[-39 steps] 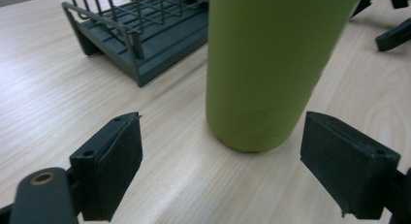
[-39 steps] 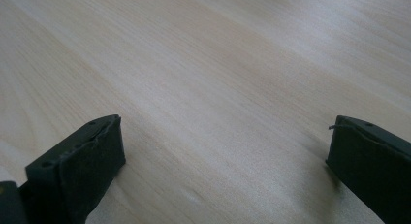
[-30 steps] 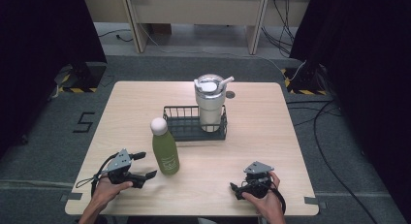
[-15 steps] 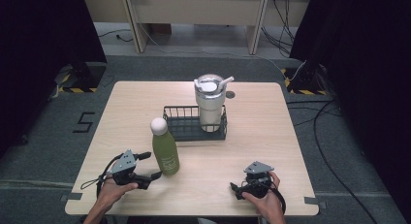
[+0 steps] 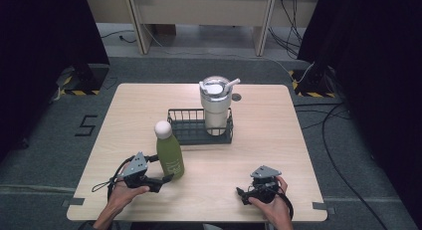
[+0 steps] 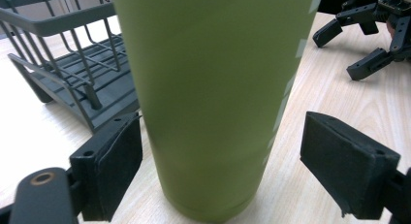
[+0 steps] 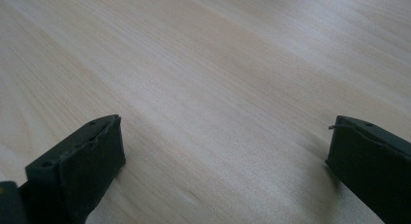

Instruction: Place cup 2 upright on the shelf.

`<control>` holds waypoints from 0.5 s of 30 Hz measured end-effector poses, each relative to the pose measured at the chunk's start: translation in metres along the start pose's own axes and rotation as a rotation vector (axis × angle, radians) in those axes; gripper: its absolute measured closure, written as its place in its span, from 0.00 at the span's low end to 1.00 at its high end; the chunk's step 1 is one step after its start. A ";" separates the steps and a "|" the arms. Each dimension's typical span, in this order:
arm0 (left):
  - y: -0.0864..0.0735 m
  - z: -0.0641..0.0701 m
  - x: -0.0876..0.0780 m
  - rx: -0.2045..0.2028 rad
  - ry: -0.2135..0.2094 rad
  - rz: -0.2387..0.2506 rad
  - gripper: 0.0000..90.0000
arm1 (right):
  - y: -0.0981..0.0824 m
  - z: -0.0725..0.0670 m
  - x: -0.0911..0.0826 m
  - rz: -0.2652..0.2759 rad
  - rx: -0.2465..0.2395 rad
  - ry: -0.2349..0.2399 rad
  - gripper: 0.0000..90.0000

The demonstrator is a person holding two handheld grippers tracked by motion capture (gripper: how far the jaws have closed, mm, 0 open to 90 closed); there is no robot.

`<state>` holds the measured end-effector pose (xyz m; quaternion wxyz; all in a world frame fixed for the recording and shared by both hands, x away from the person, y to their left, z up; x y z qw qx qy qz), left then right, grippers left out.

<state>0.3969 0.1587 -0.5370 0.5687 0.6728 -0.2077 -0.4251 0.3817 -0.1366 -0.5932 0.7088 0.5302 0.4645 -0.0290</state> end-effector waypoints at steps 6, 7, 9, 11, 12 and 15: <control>0.002 -0.003 0.004 0.007 0.016 0.009 0.17 | 0.000 0.000 0.000 0.000 0.000 0.000 0.00; 0.003 -0.004 0.004 0.009 0.018 0.010 0.17 | 0.000 0.000 0.000 0.000 0.000 0.000 0.00; 0.004 -0.004 0.007 0.011 0.016 0.009 0.17 | 0.000 0.000 0.000 0.000 0.000 0.000 0.00; 0.005 -0.004 0.009 0.016 0.015 0.008 0.17 | 0.000 0.000 0.000 0.000 0.000 0.000 0.00; 0.005 -0.003 0.011 0.017 0.013 0.006 0.17 | 0.000 0.000 0.000 0.000 0.000 0.000 0.00; 0.005 -0.003 0.014 0.013 0.014 0.005 0.17 | 0.000 0.000 0.000 0.000 0.000 0.000 0.00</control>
Point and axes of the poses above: each handheld gripper's, and its own axes: x roughly forward along the jaws, y roughly out of its top, z roughly to its right, the point moved 10 cm from there along x, roughly forward along the jaws, and after that the axes turned 2 degrees about z, right-handed, at the moved point
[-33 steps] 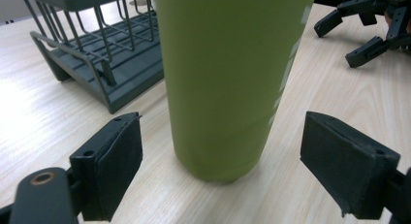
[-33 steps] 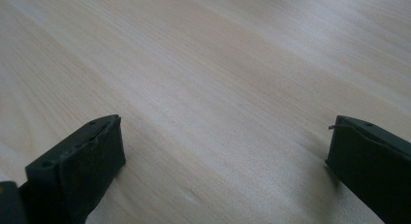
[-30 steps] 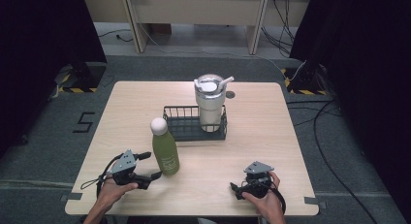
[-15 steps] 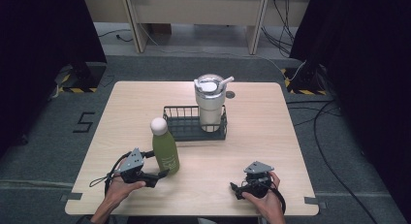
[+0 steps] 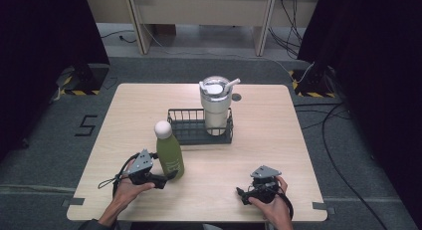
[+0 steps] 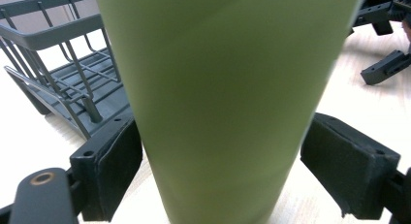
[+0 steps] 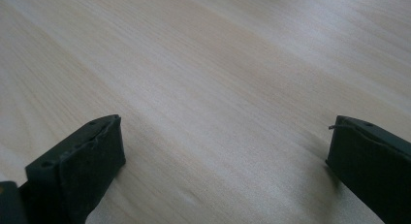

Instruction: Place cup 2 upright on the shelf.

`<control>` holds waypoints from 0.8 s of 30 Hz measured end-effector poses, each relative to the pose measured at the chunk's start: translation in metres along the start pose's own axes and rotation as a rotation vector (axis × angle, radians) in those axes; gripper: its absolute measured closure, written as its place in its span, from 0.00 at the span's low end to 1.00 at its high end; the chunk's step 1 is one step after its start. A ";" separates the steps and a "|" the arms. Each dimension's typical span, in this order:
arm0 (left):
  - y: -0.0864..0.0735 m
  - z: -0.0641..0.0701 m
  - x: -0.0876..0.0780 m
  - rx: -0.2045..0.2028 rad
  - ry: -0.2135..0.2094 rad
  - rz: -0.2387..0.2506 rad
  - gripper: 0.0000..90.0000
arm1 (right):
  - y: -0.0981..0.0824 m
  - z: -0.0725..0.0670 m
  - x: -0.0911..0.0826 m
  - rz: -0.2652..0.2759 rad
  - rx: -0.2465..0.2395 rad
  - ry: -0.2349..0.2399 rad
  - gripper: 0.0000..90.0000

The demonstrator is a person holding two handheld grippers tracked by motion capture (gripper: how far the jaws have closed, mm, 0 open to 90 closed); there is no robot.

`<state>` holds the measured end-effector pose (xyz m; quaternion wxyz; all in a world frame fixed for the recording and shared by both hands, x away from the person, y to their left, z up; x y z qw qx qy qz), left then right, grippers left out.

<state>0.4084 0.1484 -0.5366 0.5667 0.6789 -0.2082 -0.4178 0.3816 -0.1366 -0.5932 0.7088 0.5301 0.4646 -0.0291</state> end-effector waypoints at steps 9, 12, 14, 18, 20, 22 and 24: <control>0.002 0.000 0.010 0.004 0.012 0.007 0.18 | 0.000 0.000 0.000 0.000 0.000 0.000 0.00; 0.003 -0.002 0.011 -0.004 0.005 0.010 0.22 | 0.000 0.000 0.000 0.000 0.000 0.000 0.00; 0.003 -0.002 0.011 -0.002 -0.001 0.010 0.22 | 0.000 0.000 0.000 0.000 0.000 0.000 0.00; 0.004 -0.002 0.011 0.002 -0.003 0.013 0.22 | 0.000 0.000 0.000 0.000 -0.001 0.000 0.00; 0.004 -0.002 0.011 0.002 -0.007 0.015 0.23 | 0.000 0.000 0.000 0.000 0.000 0.000 0.00; 0.004 -0.002 0.011 0.001 -0.006 0.015 0.23 | 0.000 0.000 0.000 0.000 0.000 0.000 0.00; 0.004 -0.001 0.011 0.010 -0.005 0.013 0.23 | 0.000 0.000 0.000 0.000 0.000 0.000 0.00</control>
Point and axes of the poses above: each handheld gripper's, and its own axes: x roughly forward along the jaws, y roughly out of its top, z roughly to its right, the point moved 10 cm from there along x, roughly forward along the jaws, and after that the axes turned 2 degrees about z, right-handed, at the moved point
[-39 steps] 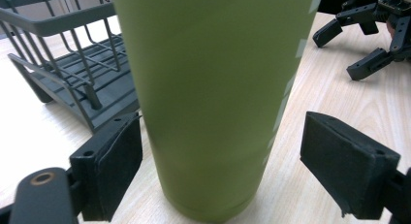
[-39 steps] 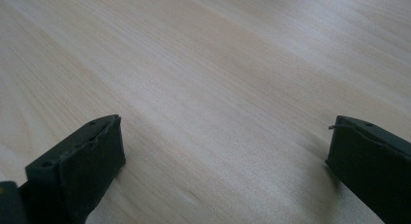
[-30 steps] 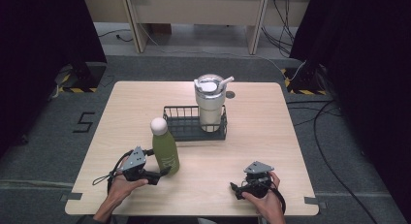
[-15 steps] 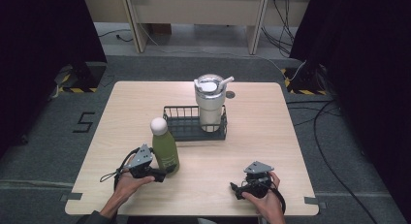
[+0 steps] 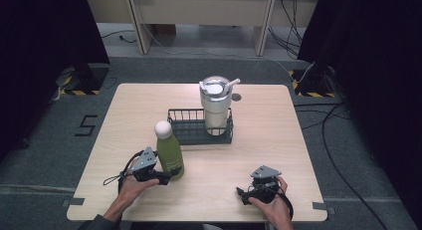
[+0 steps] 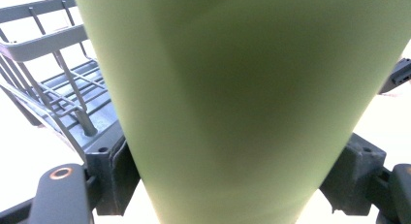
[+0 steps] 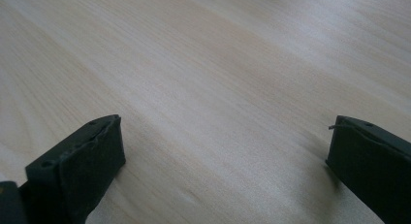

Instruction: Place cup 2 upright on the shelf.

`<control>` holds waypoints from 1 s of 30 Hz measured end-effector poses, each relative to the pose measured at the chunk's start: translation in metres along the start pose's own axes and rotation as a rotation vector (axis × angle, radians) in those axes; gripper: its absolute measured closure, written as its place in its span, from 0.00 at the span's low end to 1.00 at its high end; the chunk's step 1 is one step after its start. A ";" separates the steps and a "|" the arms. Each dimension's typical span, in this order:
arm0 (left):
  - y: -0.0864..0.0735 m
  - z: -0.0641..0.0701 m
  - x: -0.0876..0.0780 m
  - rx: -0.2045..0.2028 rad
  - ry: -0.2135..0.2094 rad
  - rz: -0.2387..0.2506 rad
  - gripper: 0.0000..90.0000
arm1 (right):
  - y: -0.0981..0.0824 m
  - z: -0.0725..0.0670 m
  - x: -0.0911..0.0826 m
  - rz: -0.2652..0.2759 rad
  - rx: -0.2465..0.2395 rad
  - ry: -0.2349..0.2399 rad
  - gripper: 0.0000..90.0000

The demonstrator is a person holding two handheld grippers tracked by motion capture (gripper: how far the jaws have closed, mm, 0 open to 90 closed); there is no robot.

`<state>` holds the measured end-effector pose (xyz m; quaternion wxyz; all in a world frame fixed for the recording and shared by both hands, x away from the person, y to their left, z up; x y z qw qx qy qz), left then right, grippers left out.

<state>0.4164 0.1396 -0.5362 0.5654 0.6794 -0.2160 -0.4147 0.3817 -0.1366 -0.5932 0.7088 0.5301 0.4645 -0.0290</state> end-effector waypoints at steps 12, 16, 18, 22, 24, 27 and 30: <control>0.011 0.003 -0.002 -0.025 -0.016 0.028 0.23 | 0.000 0.000 0.000 0.000 0.000 0.000 0.00; 0.018 0.001 -0.004 -0.023 -0.019 0.038 0.23 | 0.000 0.000 0.000 0.000 -0.001 0.000 0.00; 0.022 0.001 -0.005 -0.028 -0.023 0.038 0.23 | 0.000 0.000 0.000 0.000 0.000 0.000 0.00; 0.028 -0.002 -0.004 -0.029 -0.018 0.035 0.23 | 0.000 0.000 0.000 0.000 0.000 0.000 0.00; 0.030 -0.003 -0.004 -0.027 -0.020 0.036 0.23 | 0.000 0.000 0.000 0.000 0.000 0.000 0.00; 0.034 -0.005 -0.004 -0.021 -0.018 0.036 0.23 | 0.000 0.000 0.000 0.000 0.000 0.000 0.00; 0.037 -0.007 -0.003 -0.022 -0.017 0.034 0.23 | 0.000 0.000 0.000 0.000 0.000 0.000 0.00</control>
Point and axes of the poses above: each handheld gripper's, and its own axes: x roughly forward along the jaws, y roughly out of its top, z roughly to its right, the point moved 10 cm from there along x, roughly forward along the jaws, and after that the axes turned 2 degrees about z, right-handed, at the moved point
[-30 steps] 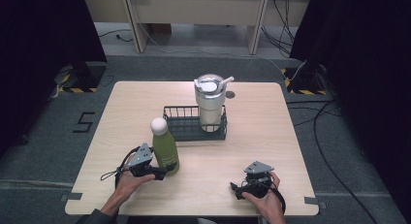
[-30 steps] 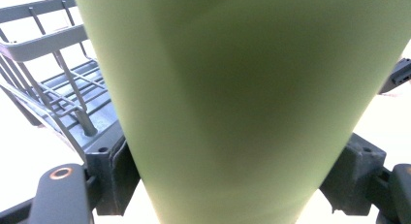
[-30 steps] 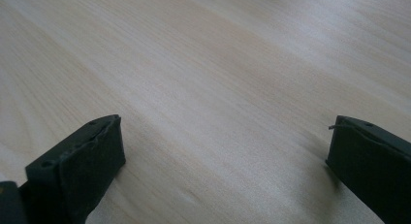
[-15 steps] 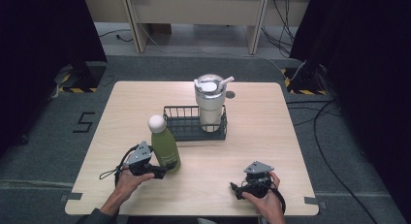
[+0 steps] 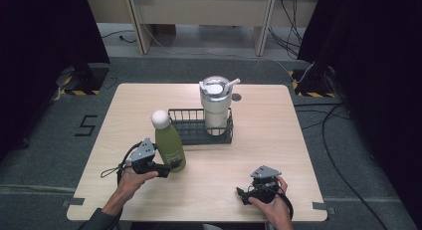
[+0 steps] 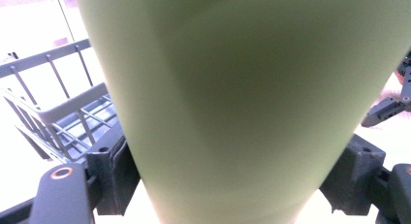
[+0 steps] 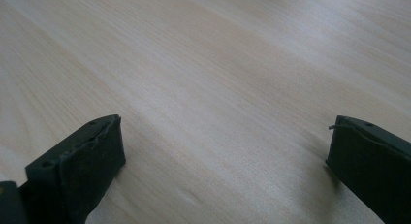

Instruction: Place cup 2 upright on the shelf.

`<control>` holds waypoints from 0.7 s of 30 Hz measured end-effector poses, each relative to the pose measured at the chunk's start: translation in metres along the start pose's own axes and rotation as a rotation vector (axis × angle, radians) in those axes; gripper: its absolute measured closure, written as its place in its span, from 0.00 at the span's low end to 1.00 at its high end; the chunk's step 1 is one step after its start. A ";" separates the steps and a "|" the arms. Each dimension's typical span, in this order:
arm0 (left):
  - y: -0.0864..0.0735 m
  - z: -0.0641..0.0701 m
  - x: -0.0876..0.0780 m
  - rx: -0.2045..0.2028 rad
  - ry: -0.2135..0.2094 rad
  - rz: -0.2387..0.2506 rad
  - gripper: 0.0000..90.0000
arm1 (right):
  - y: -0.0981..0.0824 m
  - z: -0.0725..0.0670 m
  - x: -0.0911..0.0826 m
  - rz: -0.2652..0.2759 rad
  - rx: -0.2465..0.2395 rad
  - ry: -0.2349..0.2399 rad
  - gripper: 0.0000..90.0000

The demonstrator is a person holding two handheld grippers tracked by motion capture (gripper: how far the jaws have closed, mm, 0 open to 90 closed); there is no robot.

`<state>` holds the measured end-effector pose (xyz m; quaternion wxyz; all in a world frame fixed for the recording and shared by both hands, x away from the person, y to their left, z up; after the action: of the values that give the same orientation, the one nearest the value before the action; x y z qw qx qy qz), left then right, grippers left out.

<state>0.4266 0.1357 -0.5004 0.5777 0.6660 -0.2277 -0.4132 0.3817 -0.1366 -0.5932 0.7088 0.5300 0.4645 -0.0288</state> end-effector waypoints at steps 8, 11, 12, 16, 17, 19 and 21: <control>0.014 -0.002 0.003 0.011 -0.003 0.000 0.23 | 0.000 0.000 0.000 0.000 0.000 0.000 0.00; 0.021 -0.002 0.005 0.001 -0.011 0.012 0.23 | 0.000 0.000 0.000 0.000 0.000 0.000 0.00; 0.023 -0.002 0.006 0.002 -0.012 0.013 0.23 | 0.000 0.000 0.000 0.000 0.000 0.000 0.00; 0.031 -0.004 0.007 0.013 -0.014 0.016 0.23 | 0.000 0.000 0.000 0.000 0.000 0.000 0.00; 0.032 -0.004 0.007 0.010 -0.016 0.017 0.23 | 0.000 0.000 0.000 0.000 0.000 0.000 0.00; 0.036 -0.006 0.008 0.010 -0.014 0.021 0.23 | 0.000 0.000 0.000 0.000 0.000 0.000 0.00; 0.039 -0.009 0.009 0.008 -0.012 0.026 0.23 | 0.000 0.000 0.000 0.000 0.000 0.000 0.00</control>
<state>0.4460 0.1251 -0.4654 0.5791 0.6629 -0.2412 -0.4087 0.3817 -0.1366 -0.5932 0.7088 0.5302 0.4644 -0.0290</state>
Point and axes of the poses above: each handheld gripper's, and its own axes: x roughly forward along the jaws, y roughly out of its top, z roughly to its right, the point moved 10 cm from there along x, roughly forward along the jaws, and after that the axes turned 2 degrees about z, right-handed, at the moved point
